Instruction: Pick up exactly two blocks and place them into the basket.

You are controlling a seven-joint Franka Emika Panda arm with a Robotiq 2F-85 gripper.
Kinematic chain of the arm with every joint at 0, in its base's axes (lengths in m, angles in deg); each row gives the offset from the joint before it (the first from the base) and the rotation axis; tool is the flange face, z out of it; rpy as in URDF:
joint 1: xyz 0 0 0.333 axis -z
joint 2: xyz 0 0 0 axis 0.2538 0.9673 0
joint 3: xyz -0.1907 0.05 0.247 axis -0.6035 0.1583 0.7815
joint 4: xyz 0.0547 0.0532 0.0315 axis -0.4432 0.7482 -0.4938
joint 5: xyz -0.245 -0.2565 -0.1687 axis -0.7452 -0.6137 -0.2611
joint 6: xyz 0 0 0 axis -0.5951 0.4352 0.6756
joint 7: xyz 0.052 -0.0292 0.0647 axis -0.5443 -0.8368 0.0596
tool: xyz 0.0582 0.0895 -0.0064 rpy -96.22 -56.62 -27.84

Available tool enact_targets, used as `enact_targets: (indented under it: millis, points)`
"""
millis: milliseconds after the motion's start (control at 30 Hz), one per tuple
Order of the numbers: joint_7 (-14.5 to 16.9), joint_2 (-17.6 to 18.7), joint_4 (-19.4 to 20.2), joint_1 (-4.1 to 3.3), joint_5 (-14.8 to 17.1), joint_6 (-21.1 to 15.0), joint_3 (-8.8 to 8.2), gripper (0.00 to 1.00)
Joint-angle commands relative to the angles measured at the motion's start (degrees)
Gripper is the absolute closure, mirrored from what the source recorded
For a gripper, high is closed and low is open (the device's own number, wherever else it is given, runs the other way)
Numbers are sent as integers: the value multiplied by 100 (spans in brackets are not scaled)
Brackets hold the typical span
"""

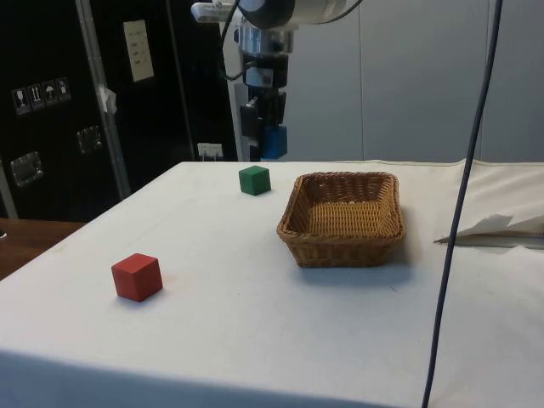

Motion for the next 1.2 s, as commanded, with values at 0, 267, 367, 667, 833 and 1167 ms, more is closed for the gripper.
enact_targets:
  millis: [0,267,367,667,833,1167]
  points:
    - [-23,-69,206,-97,-138,-195,-97,99]
    - [-74,-63,218,-92,-183,-149,-52,99]
    - [-69,-86,298,-103,-286,-183,-74,99]
    - [-86,-132,487,-132,-584,-252,-109,99]
    - [-23,-46,298,-17,-533,-63,23,99]
    - [-120,-138,642,-138,-934,-269,-126,99]
